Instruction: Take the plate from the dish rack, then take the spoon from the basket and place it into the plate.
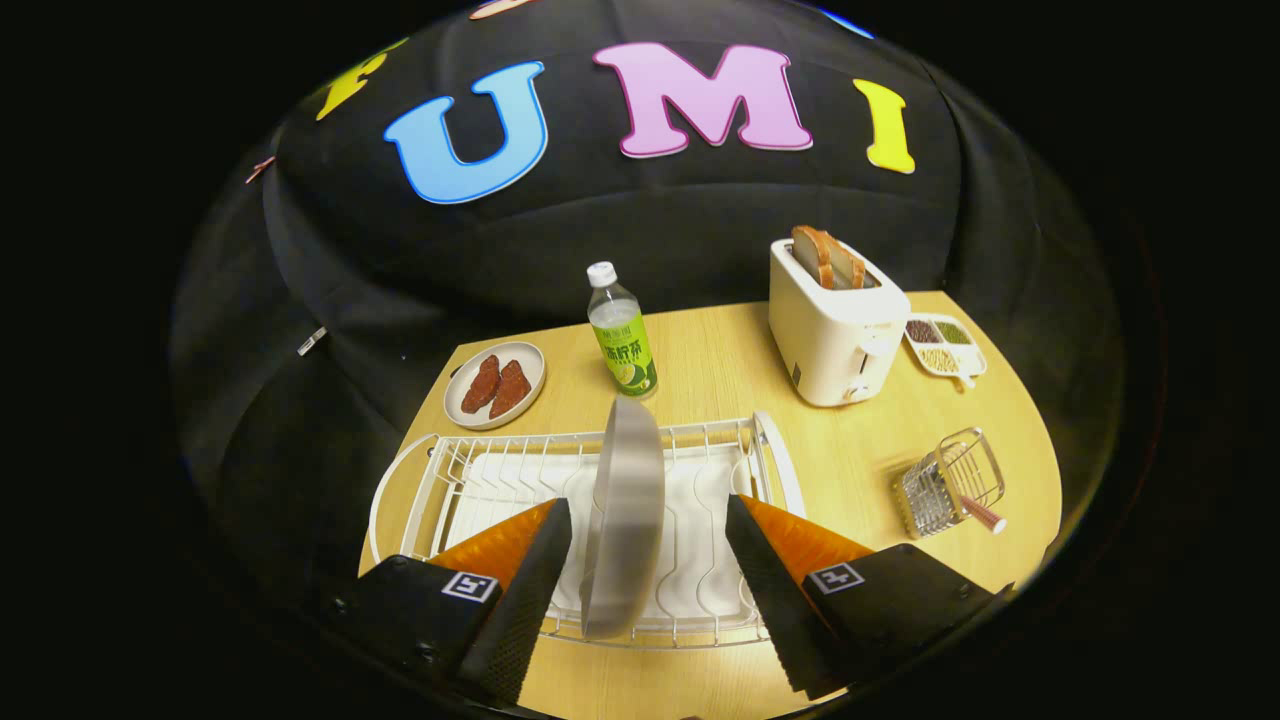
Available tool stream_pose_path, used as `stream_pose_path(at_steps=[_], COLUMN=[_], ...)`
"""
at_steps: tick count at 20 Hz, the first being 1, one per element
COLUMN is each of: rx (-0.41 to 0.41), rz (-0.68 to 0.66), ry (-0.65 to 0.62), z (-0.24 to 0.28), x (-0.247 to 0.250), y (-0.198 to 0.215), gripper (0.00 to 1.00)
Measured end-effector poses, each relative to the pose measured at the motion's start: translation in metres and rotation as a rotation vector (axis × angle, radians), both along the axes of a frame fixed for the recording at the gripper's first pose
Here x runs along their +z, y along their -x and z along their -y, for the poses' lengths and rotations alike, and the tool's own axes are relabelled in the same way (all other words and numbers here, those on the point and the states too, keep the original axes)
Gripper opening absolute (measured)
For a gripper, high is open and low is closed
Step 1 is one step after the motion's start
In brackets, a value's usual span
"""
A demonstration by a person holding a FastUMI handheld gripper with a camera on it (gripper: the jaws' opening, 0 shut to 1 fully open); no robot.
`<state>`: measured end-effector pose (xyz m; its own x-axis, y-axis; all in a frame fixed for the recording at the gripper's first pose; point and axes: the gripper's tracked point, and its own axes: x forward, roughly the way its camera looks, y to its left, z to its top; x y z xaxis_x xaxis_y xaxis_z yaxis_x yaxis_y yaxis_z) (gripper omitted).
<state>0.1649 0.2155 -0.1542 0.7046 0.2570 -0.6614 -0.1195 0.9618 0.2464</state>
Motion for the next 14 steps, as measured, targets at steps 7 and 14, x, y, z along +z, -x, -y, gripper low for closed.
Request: stream_pose_path(at_steps=[7,14], rx=[0.001,-0.048], rz=[-0.051,-0.017], ry=[-0.011,0.062], z=[-0.017,-0.022], x=[-0.011,-0.001], y=[-0.004,0.0], gripper=[0.43,0.35])
